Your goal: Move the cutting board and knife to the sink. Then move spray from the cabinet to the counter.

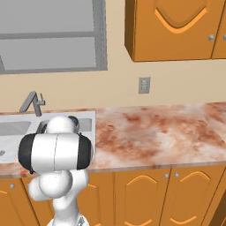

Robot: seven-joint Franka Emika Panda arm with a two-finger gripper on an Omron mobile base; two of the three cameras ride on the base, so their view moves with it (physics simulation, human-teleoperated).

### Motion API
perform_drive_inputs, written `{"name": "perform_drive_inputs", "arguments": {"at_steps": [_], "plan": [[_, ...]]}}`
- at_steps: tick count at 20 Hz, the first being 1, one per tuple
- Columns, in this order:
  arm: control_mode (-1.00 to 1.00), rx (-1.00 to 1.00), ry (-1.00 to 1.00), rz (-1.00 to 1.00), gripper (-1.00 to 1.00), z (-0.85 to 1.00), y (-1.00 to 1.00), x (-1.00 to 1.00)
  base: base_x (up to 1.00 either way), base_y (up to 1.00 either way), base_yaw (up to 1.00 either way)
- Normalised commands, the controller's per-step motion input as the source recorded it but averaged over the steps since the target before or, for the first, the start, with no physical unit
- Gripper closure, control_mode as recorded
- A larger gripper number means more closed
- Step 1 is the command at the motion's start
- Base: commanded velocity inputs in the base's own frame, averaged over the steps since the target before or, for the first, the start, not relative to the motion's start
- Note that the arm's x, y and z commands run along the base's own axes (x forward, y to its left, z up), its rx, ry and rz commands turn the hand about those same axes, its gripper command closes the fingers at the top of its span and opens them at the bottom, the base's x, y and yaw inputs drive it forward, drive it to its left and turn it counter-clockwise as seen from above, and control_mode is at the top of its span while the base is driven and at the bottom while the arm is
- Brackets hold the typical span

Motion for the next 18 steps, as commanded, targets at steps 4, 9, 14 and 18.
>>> {"name": "perform_drive_inputs", "arguments": {"at_steps": [4, 9, 14, 18], "plan": [[-1.00, -0.17, 0.05, 0.10, 1.00, -0.27, 0.00, 0.00, 0.00, 0.00, 0.00], [-1.00, -0.17, 0.11, 0.09, -1.00, -0.27, 0.00, 0.00, 0.00, 0.00, 0.00], [-1.00, -0.08, 0.08, 0.09, -1.00, -0.06, -0.18, -0.10, 0.00, 0.00, 0.00], [-1.00, 0.00, 0.01, 0.08, -1.00, 0.39, -0.35, -0.48, 0.00, 0.00, 0.00]]}}
